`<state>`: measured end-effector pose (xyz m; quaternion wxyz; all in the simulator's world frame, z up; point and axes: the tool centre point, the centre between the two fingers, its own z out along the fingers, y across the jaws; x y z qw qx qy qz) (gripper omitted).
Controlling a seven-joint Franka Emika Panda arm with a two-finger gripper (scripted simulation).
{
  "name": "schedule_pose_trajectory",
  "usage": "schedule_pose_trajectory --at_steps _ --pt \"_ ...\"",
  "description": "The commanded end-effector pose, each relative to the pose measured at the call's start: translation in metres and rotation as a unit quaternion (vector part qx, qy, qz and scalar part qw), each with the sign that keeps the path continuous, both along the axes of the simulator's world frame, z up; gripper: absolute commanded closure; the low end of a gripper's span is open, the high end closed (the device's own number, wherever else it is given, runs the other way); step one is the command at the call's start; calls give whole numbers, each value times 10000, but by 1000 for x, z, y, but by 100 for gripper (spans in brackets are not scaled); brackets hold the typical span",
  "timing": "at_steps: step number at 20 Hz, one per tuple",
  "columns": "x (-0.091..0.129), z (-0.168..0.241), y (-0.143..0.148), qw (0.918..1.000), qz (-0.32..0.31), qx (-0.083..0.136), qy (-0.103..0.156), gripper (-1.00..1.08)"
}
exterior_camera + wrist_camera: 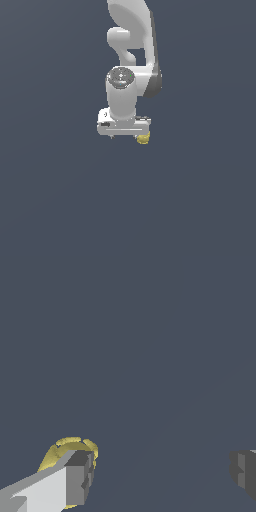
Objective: Pick up the object and move it to a goal position.
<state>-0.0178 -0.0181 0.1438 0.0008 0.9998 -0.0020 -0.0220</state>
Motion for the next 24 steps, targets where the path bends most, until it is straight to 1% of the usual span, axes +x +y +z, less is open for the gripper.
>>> schedule_pose_trajectory --at_steps 1,8,17,24 --pt "-3 -3 5 10000 -48 -3 -8 -92" --pt "-17 -16 30 9995 -322 -17 -58 -92" --pt "-51 -40 74 9961 -864 -27 -156 -92" --pt "-70 -51 95 9933 -1138 -23 -204 -92"
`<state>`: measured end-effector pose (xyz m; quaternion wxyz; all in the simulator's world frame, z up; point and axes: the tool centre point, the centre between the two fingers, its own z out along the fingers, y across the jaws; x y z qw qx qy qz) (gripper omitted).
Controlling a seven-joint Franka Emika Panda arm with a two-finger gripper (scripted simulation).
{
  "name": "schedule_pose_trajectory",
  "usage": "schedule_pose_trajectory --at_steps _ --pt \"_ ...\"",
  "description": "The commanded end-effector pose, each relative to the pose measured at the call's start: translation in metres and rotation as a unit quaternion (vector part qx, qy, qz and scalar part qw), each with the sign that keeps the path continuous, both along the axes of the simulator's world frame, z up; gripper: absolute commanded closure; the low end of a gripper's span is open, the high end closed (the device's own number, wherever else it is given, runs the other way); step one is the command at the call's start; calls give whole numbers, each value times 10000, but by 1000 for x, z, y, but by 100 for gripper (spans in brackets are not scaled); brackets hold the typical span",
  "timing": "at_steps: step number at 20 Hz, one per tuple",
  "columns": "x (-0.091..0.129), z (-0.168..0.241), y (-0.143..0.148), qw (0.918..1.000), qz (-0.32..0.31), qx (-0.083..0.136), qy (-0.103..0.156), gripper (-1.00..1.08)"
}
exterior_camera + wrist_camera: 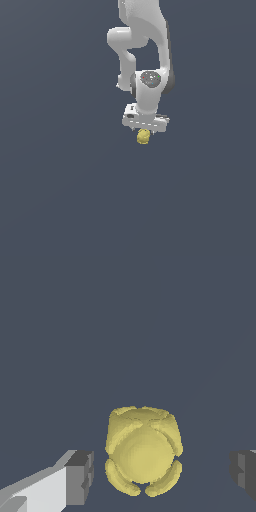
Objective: Pick up the object and move it to a goal position.
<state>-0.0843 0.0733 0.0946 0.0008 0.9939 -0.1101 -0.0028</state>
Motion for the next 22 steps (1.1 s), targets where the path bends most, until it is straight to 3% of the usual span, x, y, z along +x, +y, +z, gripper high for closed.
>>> schedule_pose_trajectory --at_steps 1,12,22 --pt "-5 -3 5 10000 -82 2 -16 -92" --pt "-10 -10 9 9999 -134 4 -24 -92" --pt "-11 -49 10 9999 -147 4 -28 -92"
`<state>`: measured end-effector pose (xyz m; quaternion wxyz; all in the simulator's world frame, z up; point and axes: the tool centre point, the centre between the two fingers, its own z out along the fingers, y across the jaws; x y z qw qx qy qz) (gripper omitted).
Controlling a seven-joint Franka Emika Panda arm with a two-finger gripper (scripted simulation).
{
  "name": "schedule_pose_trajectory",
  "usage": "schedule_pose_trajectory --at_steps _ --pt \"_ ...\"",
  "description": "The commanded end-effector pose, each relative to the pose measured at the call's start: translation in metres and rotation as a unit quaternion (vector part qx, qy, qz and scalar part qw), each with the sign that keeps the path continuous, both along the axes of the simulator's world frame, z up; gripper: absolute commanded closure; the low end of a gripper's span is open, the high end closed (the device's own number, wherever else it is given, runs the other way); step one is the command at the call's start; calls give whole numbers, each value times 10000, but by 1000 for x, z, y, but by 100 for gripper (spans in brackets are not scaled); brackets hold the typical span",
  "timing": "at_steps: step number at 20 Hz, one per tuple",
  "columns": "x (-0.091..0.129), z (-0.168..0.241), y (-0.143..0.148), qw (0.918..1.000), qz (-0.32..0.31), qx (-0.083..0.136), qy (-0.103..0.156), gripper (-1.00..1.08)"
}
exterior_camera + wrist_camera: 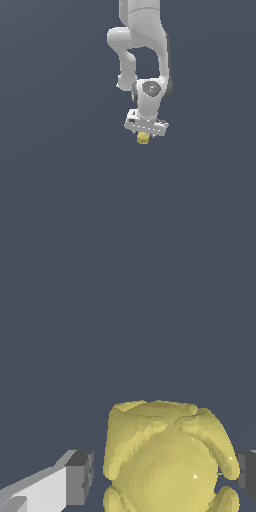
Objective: Pick up the object and move it to a goal position.
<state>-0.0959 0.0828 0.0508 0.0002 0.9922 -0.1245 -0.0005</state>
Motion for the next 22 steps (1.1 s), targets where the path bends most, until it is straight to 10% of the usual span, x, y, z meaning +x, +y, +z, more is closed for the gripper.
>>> schedule_pose_trajectory --at_steps 1,5,6,22 --pt "0 -8 0 10000 -2 1 -5 -92" --pt "1 -12 0 10000 -5 1 -6 -92" --pt "1 -12 0 10000 -5 1 -6 108" --pt "9 -7 0 9999 55 51 -125 108"
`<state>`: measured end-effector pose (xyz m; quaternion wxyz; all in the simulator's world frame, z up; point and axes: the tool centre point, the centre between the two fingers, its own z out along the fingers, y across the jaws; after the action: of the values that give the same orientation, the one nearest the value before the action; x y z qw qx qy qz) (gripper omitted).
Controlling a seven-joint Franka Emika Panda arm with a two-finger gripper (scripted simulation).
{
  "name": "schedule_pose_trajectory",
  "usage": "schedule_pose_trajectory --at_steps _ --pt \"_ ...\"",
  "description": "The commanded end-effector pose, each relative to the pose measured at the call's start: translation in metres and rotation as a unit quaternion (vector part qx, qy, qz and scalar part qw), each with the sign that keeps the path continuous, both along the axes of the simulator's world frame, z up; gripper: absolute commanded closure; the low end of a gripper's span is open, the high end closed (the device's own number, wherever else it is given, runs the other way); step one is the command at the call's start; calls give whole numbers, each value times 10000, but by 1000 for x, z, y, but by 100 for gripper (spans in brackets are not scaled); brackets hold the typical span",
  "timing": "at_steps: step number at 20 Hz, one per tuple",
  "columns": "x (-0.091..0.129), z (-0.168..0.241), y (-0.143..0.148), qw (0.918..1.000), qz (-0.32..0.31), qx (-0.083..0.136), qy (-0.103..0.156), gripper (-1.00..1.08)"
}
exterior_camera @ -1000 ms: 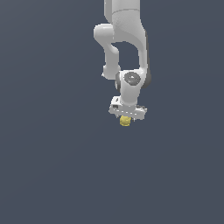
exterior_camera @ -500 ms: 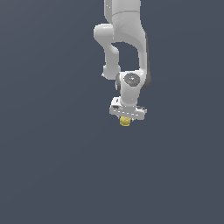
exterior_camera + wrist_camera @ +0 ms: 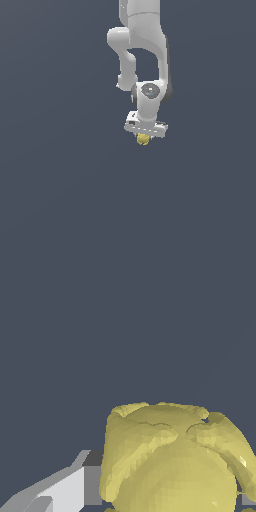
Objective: Pick up the object and move it to a goal position.
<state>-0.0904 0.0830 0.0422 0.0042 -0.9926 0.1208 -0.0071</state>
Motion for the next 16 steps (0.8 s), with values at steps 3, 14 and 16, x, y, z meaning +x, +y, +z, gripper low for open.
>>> schedule_pose_trajectory --at_steps 3,14,16 --pt "13 6 -2 9998 83 75 -186 108" --pt "69 42 -9 9921 490 444 -1066 108" --pt "81 51 -10 9890 578 526 -1257 108"
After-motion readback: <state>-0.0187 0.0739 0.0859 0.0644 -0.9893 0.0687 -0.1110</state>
